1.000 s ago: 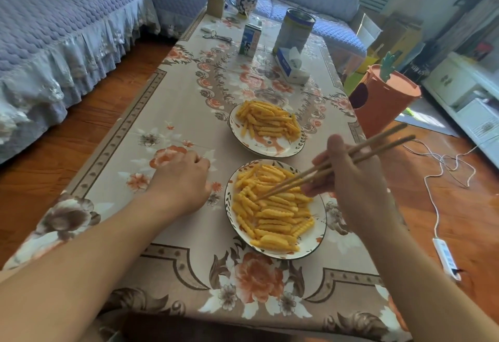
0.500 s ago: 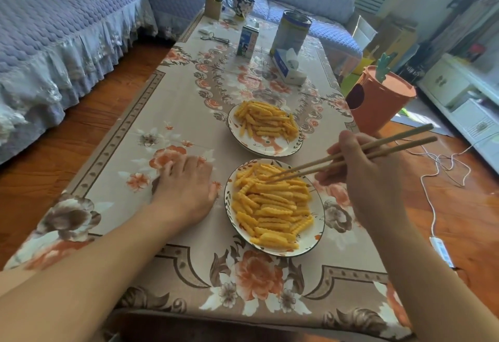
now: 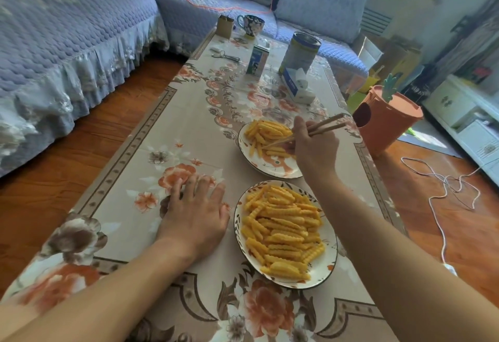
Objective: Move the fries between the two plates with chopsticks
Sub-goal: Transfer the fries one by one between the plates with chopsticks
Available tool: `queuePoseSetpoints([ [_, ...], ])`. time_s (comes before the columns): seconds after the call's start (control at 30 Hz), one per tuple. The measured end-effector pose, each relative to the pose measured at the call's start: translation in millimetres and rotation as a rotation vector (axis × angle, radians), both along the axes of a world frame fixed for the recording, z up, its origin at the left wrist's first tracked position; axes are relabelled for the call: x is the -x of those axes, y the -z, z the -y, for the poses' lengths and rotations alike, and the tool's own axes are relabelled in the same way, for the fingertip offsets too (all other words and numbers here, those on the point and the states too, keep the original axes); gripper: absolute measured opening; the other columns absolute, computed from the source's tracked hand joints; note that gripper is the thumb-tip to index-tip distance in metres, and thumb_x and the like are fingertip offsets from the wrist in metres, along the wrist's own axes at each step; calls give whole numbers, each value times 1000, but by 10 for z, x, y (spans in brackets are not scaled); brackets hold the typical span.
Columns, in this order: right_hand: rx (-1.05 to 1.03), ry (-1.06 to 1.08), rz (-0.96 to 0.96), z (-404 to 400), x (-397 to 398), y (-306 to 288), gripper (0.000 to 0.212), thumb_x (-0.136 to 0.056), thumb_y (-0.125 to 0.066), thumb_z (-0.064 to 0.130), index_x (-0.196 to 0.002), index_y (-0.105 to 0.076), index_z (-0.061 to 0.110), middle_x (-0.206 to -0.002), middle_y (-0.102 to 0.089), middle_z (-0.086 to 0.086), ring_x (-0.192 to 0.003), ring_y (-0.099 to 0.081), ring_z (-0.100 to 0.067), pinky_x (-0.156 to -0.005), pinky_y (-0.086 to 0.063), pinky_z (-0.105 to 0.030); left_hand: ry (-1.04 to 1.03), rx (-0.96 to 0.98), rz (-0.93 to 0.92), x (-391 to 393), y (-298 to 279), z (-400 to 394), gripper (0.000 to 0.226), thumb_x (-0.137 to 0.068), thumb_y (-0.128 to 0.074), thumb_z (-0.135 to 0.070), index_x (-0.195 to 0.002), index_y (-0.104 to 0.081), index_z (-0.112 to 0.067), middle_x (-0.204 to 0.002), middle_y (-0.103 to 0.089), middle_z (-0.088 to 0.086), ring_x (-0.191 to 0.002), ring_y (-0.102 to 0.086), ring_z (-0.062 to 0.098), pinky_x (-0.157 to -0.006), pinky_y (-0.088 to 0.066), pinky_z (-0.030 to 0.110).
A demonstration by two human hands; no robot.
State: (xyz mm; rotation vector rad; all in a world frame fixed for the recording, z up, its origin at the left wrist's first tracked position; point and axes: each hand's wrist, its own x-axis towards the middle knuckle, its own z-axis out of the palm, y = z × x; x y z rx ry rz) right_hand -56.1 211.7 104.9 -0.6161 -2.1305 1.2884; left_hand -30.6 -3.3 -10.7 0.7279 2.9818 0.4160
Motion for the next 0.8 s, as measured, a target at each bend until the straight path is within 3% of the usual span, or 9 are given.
queuePoseSetpoints([
  [0.23,-48,33,71,91,62,86,40,-104,-54,37,-70,-65,20,-60,-71,-6,-55,-73,-23,-65,-63,-50,-4,-19,-1,2,5,-4,56,-98,-21,-48,-150,-31,-29,-157,-29,5,-152,-14,31,-125,-6,55],
  [0.47,32,55,41,-193,-406,-37,39,-105,-56,35,-80,-68,7,-68,-71,-15,-55,-72,-30,-63,-63,-53,-16,-38,-10,9,5,12,51,-100,-26,-48,-148,-33,-31,-156,-31,4,-151,-16,29,-125,-7,54],
  [0.63,130,19,-43,-359,-826,-344,40,-106,-54,31,-79,-65,4,-56,-69,-6,-53,-71,-26,-59,-64,-41,-25,-58,-10,-1,-18,-9,48,-102,-34,-47,-146,-40,-30,-153,-36,4,-147,-21,28,-124,-10,53],
  [0.8,141,-103,-29,-455,-1289,-484,40,-106,-54,28,-80,-66,0,-59,-68,-14,-53,-70,-32,-56,-63,-39,-33,-51,-15,-20,-32,-14,47,-102,-33,-47,-145,-41,-30,-152,-38,4,-146,-25,28,-124,-12,52],
])
